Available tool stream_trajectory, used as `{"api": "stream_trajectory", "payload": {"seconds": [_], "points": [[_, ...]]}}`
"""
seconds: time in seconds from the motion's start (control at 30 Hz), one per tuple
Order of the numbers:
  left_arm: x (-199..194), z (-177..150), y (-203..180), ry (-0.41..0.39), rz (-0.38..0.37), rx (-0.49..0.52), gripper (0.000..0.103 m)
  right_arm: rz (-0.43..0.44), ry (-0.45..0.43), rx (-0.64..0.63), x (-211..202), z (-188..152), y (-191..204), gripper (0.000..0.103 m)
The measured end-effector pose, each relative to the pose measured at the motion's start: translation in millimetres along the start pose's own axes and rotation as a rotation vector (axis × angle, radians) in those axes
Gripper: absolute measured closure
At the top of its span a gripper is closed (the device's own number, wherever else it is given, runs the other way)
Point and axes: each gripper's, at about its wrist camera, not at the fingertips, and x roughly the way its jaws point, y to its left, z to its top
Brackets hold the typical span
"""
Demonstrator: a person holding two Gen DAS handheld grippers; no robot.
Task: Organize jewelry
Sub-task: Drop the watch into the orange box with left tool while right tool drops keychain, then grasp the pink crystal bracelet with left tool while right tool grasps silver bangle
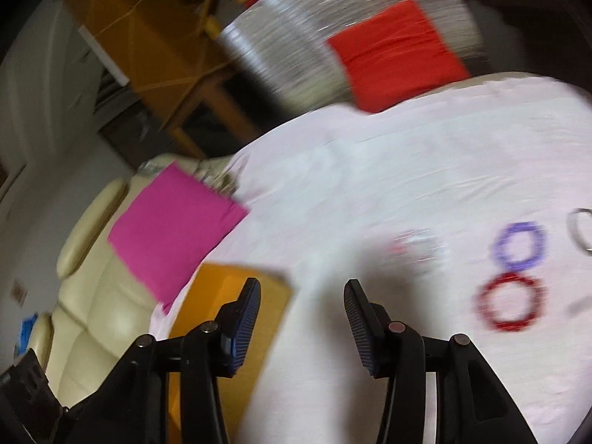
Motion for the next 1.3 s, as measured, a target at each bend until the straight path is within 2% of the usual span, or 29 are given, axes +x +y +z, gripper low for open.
{"api": "stream_trajectory", "payload": {"seconds": [0.13, 0.2, 0.27, 0.33, 0.57, 0.77, 0.8, 0.87, 0.93, 1.0, 1.07, 1.13, 1.3], "points": [[40.6, 11.5, -35.3, 0.036, -0.053, 0.02, 0.056, -0.05, -0.034, 0.115, -36.9, 22.4, -66.9, 0.053], [65.3, 16.9, -45.8, 0.061, -0.059, -0.001, 0.056, -0.089, -0.013, 0.145, -41.7, 31.7, -86.1, 0.053], [88.5, 21.5, -56.3, 0.073, -0.035, -0.006, 0.056, -0.144, 0.013, 0.186, -45.4, 37.0, -111.4, 0.053], [110.1, 27.1, -65.4, 0.083, -0.025, -0.017, 0.056, -0.158, 0.055, 0.219, -43.6, 41.0, -129.3, 0.053], [179.7, 62.8, -82.8, 0.09, 0.0, -0.019, 0.056, -0.202, 0.118, 0.245, -44.4, 47.1, -160.9, 0.053], [223.8, 75.2, -95.0, 0.111, -0.08, 0.011, 0.056, -0.26, 0.06, 0.297, -69.5, 60.9, -202.7, 0.053], [230.8, 75.5, -98.7, 0.12, -0.088, 0.032, 0.057, -0.272, 0.058, 0.318, -71.9, 62.1, -211.4, 0.053], [242.8, 75.3, -103.9, 0.152, -0.106, 0.062, 0.073, -0.292, 0.066, 0.352, -69.4, 62.5, -223.8, 0.053], [246.9, 76.5, -105.2, 0.151, -0.12, 0.082, 0.092, -0.309, 0.081, 0.349, -63.1, 63.7, -227.1, 0.053], [245.5, 77.1, -104.1, 0.153, -0.148, 0.093, 0.093, -0.332, 0.097, 0.325, -52.9, 65.9, -223.7, 0.052], [244.3, 75.7, -98.8, 0.172, -0.186, 0.059, 0.096, -0.338, 0.113, 0.311, -42.0, 67.3, -218.0, 0.048], [240.8, 73.6, -93.7, 0.182, -0.211, 0.035, 0.096, -0.355, 0.118, 0.306, -35.0, 67.4, -215.5, 0.042], [214.2, 73.9, -93.8, 0.141, -0.263, 0.052, 0.096, -0.432, 0.115, 0.274, -22.1, 64.4, -212.5, 0.034]]}}
